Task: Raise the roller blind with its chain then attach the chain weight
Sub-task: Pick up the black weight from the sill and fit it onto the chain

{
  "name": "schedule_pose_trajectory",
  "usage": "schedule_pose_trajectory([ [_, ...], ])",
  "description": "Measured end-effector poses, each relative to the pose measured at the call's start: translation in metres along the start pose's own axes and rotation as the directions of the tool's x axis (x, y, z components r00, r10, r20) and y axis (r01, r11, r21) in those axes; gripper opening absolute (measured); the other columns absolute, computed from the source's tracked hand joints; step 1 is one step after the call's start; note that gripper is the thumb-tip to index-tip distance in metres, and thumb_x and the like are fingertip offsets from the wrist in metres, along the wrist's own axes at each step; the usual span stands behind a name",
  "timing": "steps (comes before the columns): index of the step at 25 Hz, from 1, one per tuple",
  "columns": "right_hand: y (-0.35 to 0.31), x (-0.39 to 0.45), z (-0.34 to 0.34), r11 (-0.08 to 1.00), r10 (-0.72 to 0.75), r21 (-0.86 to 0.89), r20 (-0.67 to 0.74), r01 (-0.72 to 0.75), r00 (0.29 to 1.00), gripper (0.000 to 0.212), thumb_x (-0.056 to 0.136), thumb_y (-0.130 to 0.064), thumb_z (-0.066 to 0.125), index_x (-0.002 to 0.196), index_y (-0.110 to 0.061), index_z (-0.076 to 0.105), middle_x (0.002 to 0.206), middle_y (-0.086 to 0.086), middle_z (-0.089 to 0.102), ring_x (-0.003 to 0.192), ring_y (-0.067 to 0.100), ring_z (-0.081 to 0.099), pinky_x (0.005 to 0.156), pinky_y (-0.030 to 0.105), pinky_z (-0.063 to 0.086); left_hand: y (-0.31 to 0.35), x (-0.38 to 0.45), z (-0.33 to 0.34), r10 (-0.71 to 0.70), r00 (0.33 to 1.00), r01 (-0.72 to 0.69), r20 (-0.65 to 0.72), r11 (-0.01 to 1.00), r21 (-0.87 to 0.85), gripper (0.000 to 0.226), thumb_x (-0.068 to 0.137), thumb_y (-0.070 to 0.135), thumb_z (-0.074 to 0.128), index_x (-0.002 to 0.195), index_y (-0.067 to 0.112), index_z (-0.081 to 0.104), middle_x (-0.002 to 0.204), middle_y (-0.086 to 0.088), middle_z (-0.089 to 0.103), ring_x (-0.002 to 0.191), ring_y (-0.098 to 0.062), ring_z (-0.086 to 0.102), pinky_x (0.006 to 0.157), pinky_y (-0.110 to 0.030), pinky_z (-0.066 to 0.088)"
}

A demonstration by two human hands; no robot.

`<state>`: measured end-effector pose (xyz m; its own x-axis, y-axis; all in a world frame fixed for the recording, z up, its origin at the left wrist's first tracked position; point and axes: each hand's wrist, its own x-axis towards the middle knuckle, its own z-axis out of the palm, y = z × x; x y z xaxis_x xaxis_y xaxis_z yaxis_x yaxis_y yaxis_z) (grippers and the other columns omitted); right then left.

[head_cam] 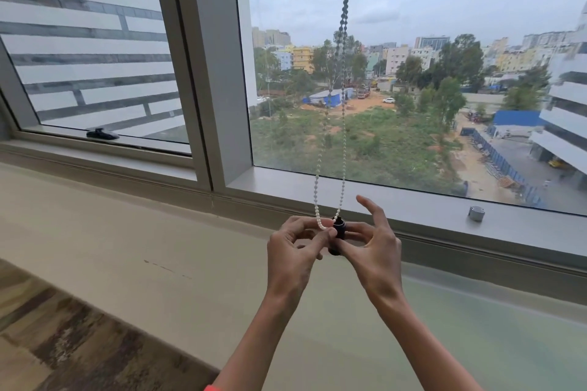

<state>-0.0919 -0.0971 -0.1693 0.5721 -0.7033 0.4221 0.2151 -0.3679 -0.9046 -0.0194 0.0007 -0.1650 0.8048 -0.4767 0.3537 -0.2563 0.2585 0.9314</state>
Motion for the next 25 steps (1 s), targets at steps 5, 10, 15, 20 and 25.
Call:
schedule_pose_trajectory([
  [5,0.006,0.007,0.000,1.000,-0.010,0.005,0.044,0.009,0.999,0.077,0.065,-0.012,0.084,0.129,-0.027,0.045,0.081,-0.003,0.074,0.076,0.008,0.072,0.068,0.029,0.060,0.001,0.002,0.001,0.000,1.000,0.000,-0.023,1.000,0.002,0.005,0.076,0.011,0.074,0.081,0.013,0.075,0.087,-0.004,0.073,0.065,-0.008,0.065,0.052,-0.019,0.044],
  [10,0.009,0.012,0.000,0.999,-0.015,0.043,0.077,0.012,0.997,0.075,0.066,-0.012,0.082,0.130,-0.026,0.045,0.084,-0.001,0.074,0.075,0.009,0.073,0.067,0.028,0.060,0.001,0.002,0.002,-0.012,0.998,0.012,-0.061,1.000,0.010,0.013,0.073,0.013,0.078,0.084,0.019,0.074,0.087,-0.001,0.073,0.069,-0.010,0.066,0.052,-0.021,0.046],
  [15,0.008,0.015,0.000,0.998,-0.033,0.046,0.073,0.030,0.997,0.073,0.069,-0.004,0.078,0.130,-0.025,0.043,0.083,-0.005,0.072,0.074,0.002,0.070,0.061,0.011,0.051,-0.005,0.005,0.007,-0.021,0.991,0.036,-0.130,0.992,0.120,0.041,0.065,0.026,0.083,0.103,0.027,0.068,0.098,0.002,0.062,0.086,-0.008,0.059,0.063,-0.013,0.046],
  [20,0.008,0.018,-0.002,0.996,-0.063,0.075,0.070,0.057,0.996,0.083,0.069,0.005,0.074,0.136,-0.027,0.036,0.081,-0.002,0.072,0.073,0.003,0.069,0.061,0.012,0.052,-0.010,0.013,0.014,-0.165,0.986,0.166,-0.036,0.986,0.014,0.039,0.059,0.035,0.085,0.095,0.029,0.071,0.109,-0.005,0.069,0.107,-0.012,0.063,0.082,-0.023,0.052],
  [25,0.012,0.019,-0.004,0.995,-0.090,0.045,0.070,0.087,0.993,0.092,0.068,0.004,0.074,0.140,-0.030,0.028,0.083,0.000,0.073,0.077,0.007,0.070,0.066,0.017,0.055,-0.003,0.015,0.022,-0.199,0.980,0.197,0.007,0.969,-0.147,0.022,0.071,0.004,0.077,0.091,0.009,0.072,0.095,-0.016,0.075,0.089,-0.023,0.072,0.072,-0.031,0.058],
])
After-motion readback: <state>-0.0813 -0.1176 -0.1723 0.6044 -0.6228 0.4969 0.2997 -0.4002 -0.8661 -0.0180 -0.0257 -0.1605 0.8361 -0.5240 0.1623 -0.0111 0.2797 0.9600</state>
